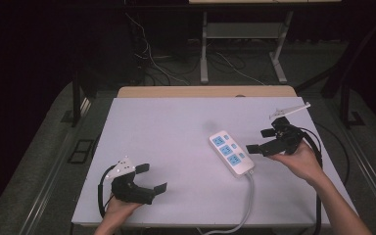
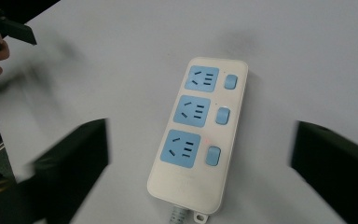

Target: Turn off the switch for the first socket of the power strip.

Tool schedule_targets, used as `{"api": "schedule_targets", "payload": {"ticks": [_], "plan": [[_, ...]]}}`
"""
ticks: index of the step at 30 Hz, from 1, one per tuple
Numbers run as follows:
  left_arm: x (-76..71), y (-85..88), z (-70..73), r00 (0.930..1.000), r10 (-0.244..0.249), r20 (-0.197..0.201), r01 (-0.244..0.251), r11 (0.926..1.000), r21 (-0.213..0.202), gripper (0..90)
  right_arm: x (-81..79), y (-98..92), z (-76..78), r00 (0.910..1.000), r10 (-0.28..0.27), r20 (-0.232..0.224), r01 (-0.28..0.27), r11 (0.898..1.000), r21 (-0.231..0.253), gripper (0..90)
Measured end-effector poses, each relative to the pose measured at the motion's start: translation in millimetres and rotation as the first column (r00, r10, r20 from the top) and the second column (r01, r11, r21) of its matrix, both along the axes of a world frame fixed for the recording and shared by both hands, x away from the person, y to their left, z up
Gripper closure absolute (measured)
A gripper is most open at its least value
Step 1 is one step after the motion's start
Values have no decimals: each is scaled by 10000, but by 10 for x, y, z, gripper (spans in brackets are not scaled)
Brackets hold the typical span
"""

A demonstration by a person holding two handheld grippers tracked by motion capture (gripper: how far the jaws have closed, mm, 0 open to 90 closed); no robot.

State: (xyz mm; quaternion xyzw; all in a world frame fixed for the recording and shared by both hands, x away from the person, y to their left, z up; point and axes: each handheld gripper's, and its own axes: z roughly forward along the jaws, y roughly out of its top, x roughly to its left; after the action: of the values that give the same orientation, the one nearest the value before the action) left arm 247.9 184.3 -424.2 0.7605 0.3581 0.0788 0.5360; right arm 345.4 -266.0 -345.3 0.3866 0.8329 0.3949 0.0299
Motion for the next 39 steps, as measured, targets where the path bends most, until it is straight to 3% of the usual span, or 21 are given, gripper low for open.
{"api": "schedule_targets", "payload": {"ticks": [1, 2, 4, 7, 13, 28, 39], "plan": [[0, 1, 0, 10000, 2, -2, -2, 10000, -7, 0, 12, 1, -6, 9999, -42, 128, 44, 9999, -95, 218], [0, 3, 0, 10000, 7, 9, -7, 10000, 7, 0, 12, 1, -6, 9999, -42, 128, 44, 9999, -95, 218], [1, 6, 0, 10000, 14, 11, -14, 10000, 2, 0, 36, 9, -26, 9997, -170, 155, 174, 9995, -246, 346], [0, 5, -1, 10000, 9, 11, -9, 10000, 10, 0, 64, 21, -53, 9995, -238, 199, 245, 9990, -380, 469], [0, 8, 1, 10000, 6, 21, -6, 10000, 18, 0, 125, 47, -100, 9989, -392, 251, 404, 9981, -472, 613], [2, 20, 4, 10000, 14, 46, -14, 10000, 7, 0, 282, 141, -302, 9995, -154, -284, 137, 9982, -577, 889], [4, 24, 3, 10000, 35, 46, -35, 10000, -17, 0, 361, 209, -471, 9980, -102, -622, 62, 9979, -647, 897]]}}
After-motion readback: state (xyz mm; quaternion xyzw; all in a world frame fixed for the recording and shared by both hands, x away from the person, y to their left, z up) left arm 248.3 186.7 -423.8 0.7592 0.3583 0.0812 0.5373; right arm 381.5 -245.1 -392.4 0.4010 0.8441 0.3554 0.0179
